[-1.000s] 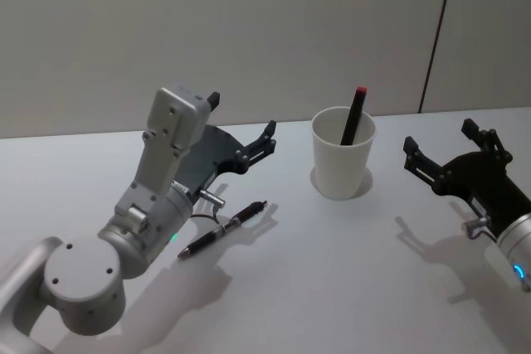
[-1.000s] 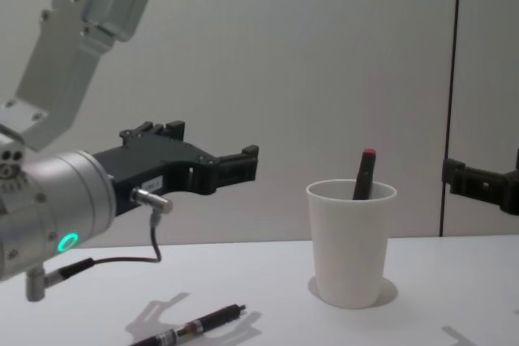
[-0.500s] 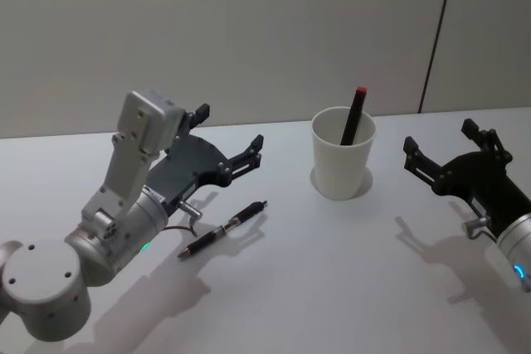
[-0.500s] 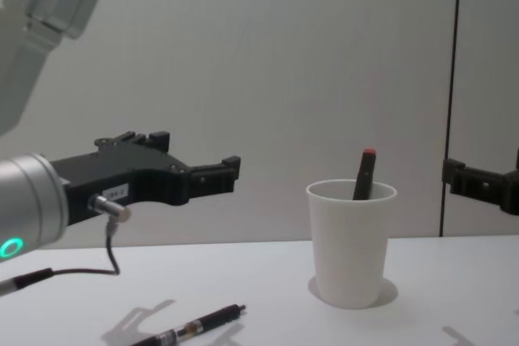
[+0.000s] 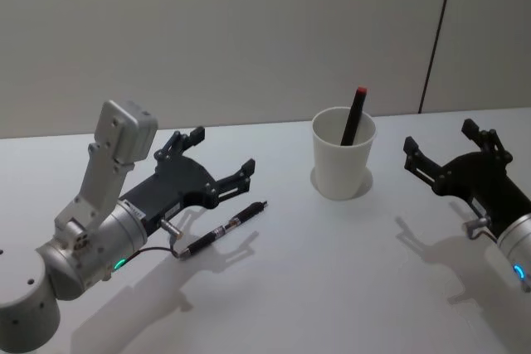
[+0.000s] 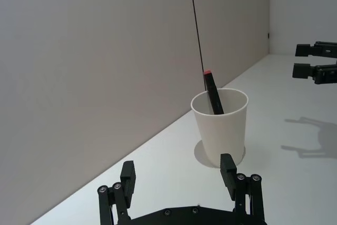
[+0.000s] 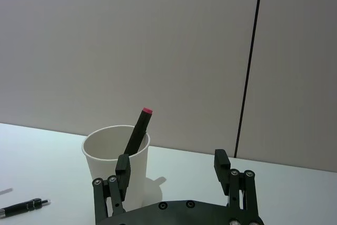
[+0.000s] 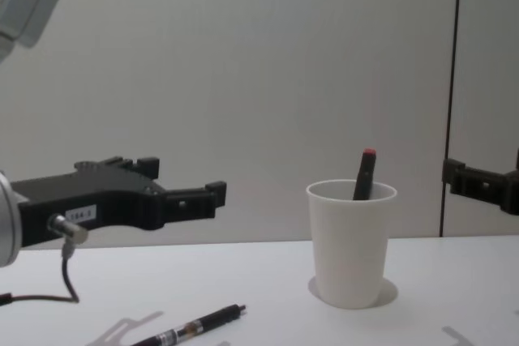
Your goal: Place the pen into the pen holder.
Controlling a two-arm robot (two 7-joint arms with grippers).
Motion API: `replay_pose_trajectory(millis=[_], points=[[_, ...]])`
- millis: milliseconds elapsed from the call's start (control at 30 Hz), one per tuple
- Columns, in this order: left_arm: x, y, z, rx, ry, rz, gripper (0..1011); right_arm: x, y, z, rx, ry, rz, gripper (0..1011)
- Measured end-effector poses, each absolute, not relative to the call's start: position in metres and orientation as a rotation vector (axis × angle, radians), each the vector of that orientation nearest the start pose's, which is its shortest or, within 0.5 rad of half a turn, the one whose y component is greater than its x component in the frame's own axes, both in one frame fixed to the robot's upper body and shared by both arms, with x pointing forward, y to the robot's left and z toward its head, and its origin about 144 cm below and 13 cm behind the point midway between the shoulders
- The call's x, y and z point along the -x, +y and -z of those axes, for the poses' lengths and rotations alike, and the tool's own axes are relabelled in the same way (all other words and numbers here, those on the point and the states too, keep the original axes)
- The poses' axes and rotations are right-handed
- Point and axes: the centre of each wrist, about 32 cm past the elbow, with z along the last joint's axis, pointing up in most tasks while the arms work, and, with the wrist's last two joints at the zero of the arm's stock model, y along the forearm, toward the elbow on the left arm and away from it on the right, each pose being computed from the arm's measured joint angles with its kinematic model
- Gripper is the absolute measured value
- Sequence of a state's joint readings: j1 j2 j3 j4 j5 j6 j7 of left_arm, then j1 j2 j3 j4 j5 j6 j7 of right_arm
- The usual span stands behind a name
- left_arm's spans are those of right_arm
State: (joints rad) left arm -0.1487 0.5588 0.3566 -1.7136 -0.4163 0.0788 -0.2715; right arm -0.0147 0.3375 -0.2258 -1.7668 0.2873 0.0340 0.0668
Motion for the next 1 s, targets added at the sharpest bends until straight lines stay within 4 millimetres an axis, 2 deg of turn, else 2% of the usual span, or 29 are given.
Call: replay_pose_trajectory(millis=[1000], points=[[-0.483,0.288,-1.222,-0.296,0.012,-0.779,1001,-0.443,-0.237,-1.189,-0.026,-0.075,1.23,1001]])
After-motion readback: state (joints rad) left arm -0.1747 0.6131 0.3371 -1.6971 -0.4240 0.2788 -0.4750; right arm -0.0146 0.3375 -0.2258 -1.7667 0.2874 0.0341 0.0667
